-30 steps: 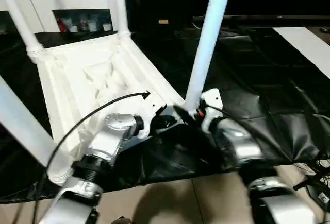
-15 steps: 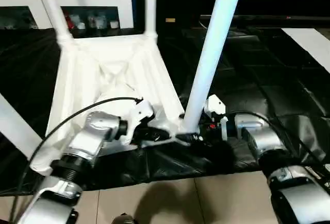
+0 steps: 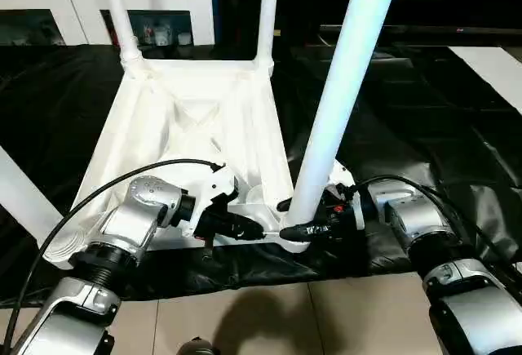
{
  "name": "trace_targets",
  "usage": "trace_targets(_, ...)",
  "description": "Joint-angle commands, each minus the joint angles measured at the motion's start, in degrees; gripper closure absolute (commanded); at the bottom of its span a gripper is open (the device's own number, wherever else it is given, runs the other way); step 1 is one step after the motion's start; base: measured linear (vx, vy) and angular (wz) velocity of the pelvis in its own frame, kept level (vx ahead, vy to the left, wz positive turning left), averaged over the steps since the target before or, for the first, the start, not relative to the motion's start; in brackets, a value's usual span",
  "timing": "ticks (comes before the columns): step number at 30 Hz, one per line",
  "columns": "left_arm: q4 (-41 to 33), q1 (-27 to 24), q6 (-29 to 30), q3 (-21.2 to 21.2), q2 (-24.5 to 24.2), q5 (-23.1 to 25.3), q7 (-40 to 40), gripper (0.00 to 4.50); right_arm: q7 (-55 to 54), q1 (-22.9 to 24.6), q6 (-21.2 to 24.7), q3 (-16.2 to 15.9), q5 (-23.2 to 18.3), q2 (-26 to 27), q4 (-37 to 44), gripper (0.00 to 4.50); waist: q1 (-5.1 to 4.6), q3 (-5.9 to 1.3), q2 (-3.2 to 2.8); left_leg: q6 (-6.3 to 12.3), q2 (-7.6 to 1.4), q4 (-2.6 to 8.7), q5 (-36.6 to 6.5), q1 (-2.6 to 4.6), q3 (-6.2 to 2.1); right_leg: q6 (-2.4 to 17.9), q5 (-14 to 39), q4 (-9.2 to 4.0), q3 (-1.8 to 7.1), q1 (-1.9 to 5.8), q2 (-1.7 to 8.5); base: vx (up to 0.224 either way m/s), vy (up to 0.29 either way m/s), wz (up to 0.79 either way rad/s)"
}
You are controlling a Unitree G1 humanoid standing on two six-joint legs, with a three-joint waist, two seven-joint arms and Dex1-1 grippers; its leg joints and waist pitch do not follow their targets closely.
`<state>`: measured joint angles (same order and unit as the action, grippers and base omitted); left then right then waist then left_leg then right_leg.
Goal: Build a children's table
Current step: Rotate leg to tighten
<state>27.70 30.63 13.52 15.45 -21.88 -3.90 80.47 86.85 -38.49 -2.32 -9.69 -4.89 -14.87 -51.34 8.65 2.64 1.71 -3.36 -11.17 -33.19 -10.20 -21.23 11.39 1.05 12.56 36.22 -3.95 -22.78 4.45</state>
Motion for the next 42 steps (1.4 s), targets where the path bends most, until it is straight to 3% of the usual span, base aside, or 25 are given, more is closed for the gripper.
trace_targets(1, -0.7, 1.6, 0.5, 0.9, 2.2, -1.5, -0.9, 4.5, 1.4, 1.0, 3.3, -1.2, -1.7, 2.2, 2.4, 1.91, -0.13, -3.57, -0.3, 4.05, -2.94, 3.22, -7.1, 1.01, -1.15, 15.8, -0.7, -3.46, 2.8, 2.83, 4.46, 0.0, 0.0, 0.0)
trace_targets(5, -0.7, 1.3, 1.9, -0.4, 2.9, -1.6, -3.9, 4.5, -2.8, 2.5, 5.4, 1.5, -3.9, 3.6, 4.1, 1.91, 0.0, -3.53, -0.21, 4.33, -2.93, 3.16, -6.7, 1.0, -1.12, 15.8, -1.0, -3.47, 2.81, 2.77, 4.52, 0.0, 0.0, 0.0)
trace_targets(9, -1.7, 0.4, 4.1, -2.5, 4.6, -1.4, -10.2, 4.5, -15.2, 5.1, 5.7, 5.8, -5.2, 6.7, 5.5, 1.91, -0.19, -3.3, -0.13, 2.0, -2.99, 3.61, -9.9, 1.03, -1.33, 14.3, 5.5, -4.02, 2.9, 2.66, 4.78, 0.0, 0.0, 0.0)
trace_targets(13, -2.2, -0.3, 4.7, -3.5, 6.7, -0.3, -16.3, 4.5, -27.3, 7.0, 3.1, 8.2, -3.7, 9.8, 5.6, 1.94, -1.45, -3.06, -0.02, 0.09, -2.78, 4.03, -12.2, 0.95, -1.58, 12.2, 10.1, -4.74, 3.13, 2.58, 4.98, 0.0, 0.0, 0.0)
trace_targets(15, -3.0, -1.1, 6.3, -4.7, 10.3, 0.9, -24.9, 4.5, -40.0, 8.9, 1.9, 11.6, -3.5, 14.2, 6.7, 2.04, -2.12, -2.99, -0.04, -0.34, -2.83, 4.16, -12.2, 0.86, -1.61, 12.1, 9.5, -4.78, 3.23, 2.56, 4.92, 0.0, 0.0, 0.0)
trace_targets(18, -3.9, -1.5, 7.8, -5.3, 13.3, 1.6, -30.9, 4.5, -49.8, 9.2, 1.9, 13.8, -3.2, 17.6, 7.0, 2.07, -2.46, -3.09, -0.21, 0.21, -2.68, 4.04, -11.5, 0.93, -1.51, 11.7, 9.4, -4.9, 3.23, 2.52, 4.69, 0.0, 0.0, 0.0)
trace_targets(22, -4.4, -1.7, 7.6, -4.5, 15.3, 2.9, -33.8, 4.5, -55.6, 9.0, 1.5, 14.1, -2.4, 19.8, 7.3, 2.07, -2.5, -3.06, -0.12, 0.63, -2.56, 4.14, -11.4, 0.91, -1.48, 11.0, 8.5, -5.01, 3.15, 2.49, 4.44, 0.0, 0.0, 0.0)
trace_targets(25, -5.1, -2.2, 7.3, -3.2, 15.4, 3.3, -32.9, 4.5, -54.9, 9.0, -0.3, 13.5, -2.2, 20.3, 8.1, 2.07, -2.55, -3.11, -0.23, 1.0, -2.58, 4.12, -11.3, 0.8, -1.48, 10.8, 7.4, -4.95, 3.16, 2.58, 4.47, 0.0, 0.0, 0.0)
trace_targets(27, -5.7, -2.5, 7.7, -2.7, 14.8, 3.5, -32.7, 4.5, -55.4, 8.8, -1.2, 13.2, -1.3, 19.3, 8.1, 1.38, -2.6, -3.13, -0.22, 1.25, -2.58, 4.12, -10.7, 0.79, -1.44, 11.1, 5.9, -4.83, 3.14, 2.65, 4.43, 0.0, 0.0, 0.0)
trace_targets(32, -6.3, -2.9, 7.3, -2.1, 12.0, 2.7, -28.7, 4.5, -47.1, 7.5, 0.3, 12.6, -2.8, 15.2, 7.8, 1.19, -2.54, -3.28, -0.15, 2.52, -2.47, 3.83, -8.8, 0.67, -1.31, 11.9, 2.7, -4.49, 3.12, 2.88, 4.36, 0.0, 0.0, 0.0)
trace_targets(36, -5.8, -2.5, 6.6, -1.5, 9.1, 2.3, -24.1, 4.5, -35.7, 6.3, 1.3, 9.1, -2.1, 10.6, 8.0, 0.9, -2.48, -3.41, 0.01, 4.25, -2.38, 3.48, -6.7, 0.62, -1.25, 13.2, -0.8, -4.06, 2.97, 3.09, 4.3, 0.0, 0.0, 0.0)
trace_targets(42, -4.3, -0.8, 5.7, 0.1, 4.8, 1.4, -15.2, 4.5, -17.5, 4.4, 4.1, 4.0, -1.9, 5.1, 8.0, 0.9, -1.73, -3.26, -0.07, 4.76, -2.7, 3.3, -7.4, 0.8, -1.02, 14.2, 0.8, -4.0, 2.82, 2.93, 4.19, 0.0, 0.0, 0.0)
